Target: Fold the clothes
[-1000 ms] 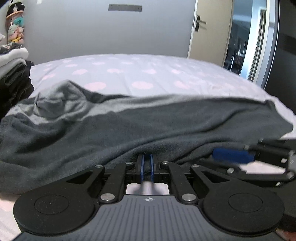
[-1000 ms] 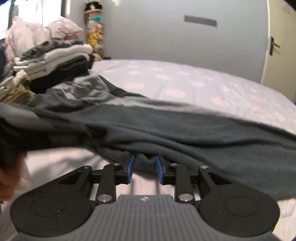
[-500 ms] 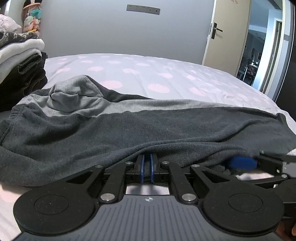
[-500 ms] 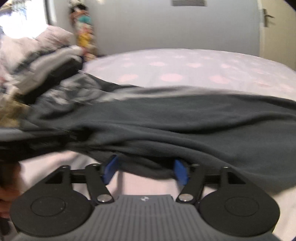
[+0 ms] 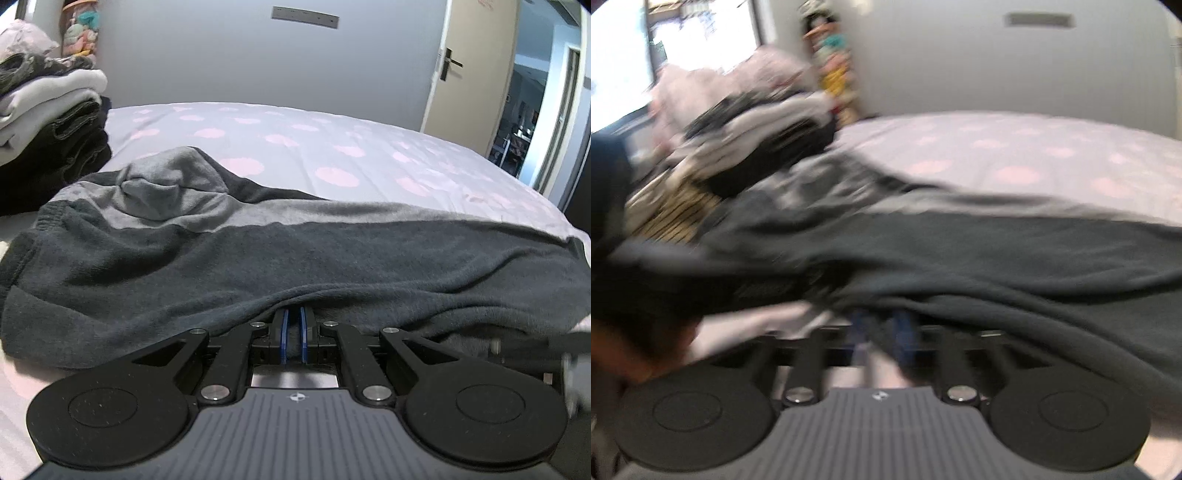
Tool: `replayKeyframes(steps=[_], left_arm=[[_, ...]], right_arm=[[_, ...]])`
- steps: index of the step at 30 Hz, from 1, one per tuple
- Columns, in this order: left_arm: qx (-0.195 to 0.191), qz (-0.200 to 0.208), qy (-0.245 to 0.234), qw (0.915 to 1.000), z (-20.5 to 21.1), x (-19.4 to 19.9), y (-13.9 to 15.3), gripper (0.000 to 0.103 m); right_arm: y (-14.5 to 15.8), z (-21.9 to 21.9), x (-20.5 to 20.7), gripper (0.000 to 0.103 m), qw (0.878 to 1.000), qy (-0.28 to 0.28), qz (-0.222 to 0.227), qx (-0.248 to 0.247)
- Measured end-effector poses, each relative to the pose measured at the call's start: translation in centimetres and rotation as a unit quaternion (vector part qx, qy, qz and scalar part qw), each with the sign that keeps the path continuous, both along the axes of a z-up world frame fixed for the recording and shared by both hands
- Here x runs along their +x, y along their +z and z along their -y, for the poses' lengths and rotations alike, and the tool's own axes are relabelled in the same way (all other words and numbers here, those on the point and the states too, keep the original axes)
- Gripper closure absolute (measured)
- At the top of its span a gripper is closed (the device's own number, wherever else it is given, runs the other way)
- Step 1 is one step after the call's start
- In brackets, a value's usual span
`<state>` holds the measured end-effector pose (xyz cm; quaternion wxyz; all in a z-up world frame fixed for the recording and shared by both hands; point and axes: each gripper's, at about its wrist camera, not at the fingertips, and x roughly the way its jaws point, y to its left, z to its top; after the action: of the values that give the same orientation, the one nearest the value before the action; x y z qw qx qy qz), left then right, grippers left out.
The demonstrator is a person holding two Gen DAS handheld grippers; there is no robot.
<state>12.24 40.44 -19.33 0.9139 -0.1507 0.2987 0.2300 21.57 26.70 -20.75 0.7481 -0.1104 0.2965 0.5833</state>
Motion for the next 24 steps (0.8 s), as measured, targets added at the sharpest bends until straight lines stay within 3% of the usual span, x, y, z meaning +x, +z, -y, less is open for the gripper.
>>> replayKeyframes(steps=[4,7,9,13,14,15,17,21,22,24], left_arm=[[-0.013,0.007,0.007,0.9999,-0.7,-0.4,0.3,0.096],[-0.011,0.003,0.006,0.9999,-0.7,-0.3,0.2,0.096],[-0.009,0.002,0.005,0.9999,-0.6,-0.2,0.1,0.096],[-0.01,0.003,0.007,0.9999,-0.7,-0.2,0.1,0.096],[-0.013,0.004,0.008,0.9999,-0.7,-0.2,0.1,0.096],[-0.014,0.005,0.009,0.9998,-0.7,-0.2,0.1,0.096],[-0.012,0.002,0.01,0.9999,-0.6,-0.1,0.0,0.095],[-0.009,-0.002,0.01,0.9999,-0.4,0.0,-0.2,0.095],[-0.008,-0.003,0.01,0.9999,-0.3,0.0,-0.2,0.095],[-0.006,-0.005,0.01,0.9999,-0.2,0.1,-0.3,0.095]], right_arm=[[0.0,-0.1,-1.7,0.103,0.998,-0.003,0.058,-0.025],[0.3,0.4,-1.4,0.091,0.994,-0.049,0.098,-0.025],[0.1,0.7,-0.2,0.066,0.993,-0.076,0.084,-0.028],[-0.6,1.3,2.5,0.064,0.993,-0.116,0.024,-0.03],[-0.6,1.4,2.9,0.054,0.993,-0.119,0.007,-0.018],[-0.6,1.4,3.0,0.035,0.993,-0.114,-0.007,-0.003],[-0.6,1.2,3.0,0.019,0.994,-0.097,-0.032,0.029],[-1.0,1.0,2.7,0.023,0.995,-0.094,-0.022,0.037],[-1.1,1.0,2.6,0.029,0.995,-0.094,-0.018,0.038],[-1.3,0.9,2.4,0.055,0.995,-0.095,-0.011,0.039]])
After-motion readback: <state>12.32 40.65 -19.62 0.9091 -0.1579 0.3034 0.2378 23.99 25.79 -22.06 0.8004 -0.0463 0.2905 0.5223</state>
